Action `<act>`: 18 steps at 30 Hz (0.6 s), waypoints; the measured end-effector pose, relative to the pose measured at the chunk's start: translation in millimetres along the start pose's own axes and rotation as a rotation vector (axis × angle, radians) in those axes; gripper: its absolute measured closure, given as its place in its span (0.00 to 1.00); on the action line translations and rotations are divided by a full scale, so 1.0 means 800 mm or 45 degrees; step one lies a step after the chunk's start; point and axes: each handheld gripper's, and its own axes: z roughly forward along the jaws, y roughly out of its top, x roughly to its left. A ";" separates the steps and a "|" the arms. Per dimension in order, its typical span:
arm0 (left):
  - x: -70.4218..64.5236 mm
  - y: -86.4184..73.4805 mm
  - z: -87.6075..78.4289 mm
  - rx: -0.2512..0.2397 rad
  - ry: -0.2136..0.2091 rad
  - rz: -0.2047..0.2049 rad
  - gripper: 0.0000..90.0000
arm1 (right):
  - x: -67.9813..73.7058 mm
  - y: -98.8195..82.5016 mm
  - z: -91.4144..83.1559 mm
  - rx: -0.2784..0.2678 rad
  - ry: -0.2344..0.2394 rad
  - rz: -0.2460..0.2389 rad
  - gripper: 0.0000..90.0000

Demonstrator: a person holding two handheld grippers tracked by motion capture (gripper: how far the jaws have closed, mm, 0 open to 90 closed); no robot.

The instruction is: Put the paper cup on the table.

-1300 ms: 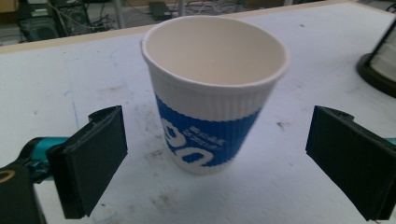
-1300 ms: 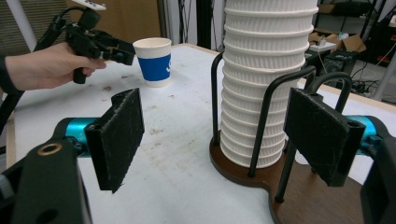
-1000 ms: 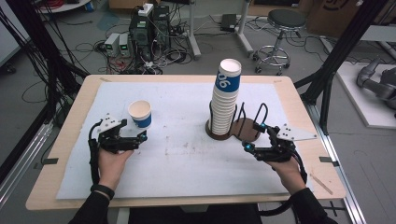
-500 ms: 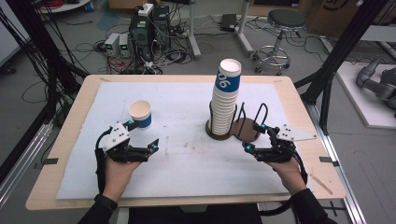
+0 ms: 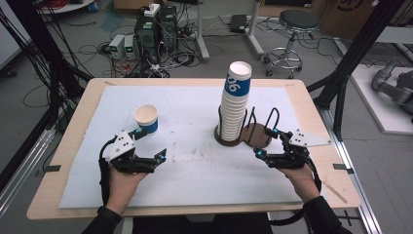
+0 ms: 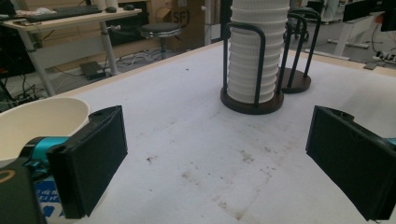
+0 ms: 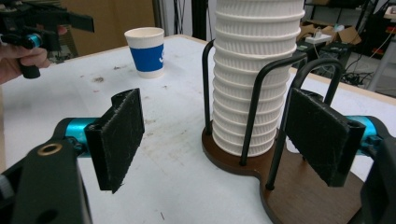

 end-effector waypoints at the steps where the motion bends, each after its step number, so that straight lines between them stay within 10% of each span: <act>1: -0.001 0.000 0.001 0.000 -0.009 0.004 0.06 | 0.000 0.000 -0.001 -0.002 -0.001 0.005 0.23; 18: -0.008 -0.002 0.011 0.050 -0.046 0.034 0.06 | 0.000 0.000 -0.005 -0.023 0.000 -0.005 0.23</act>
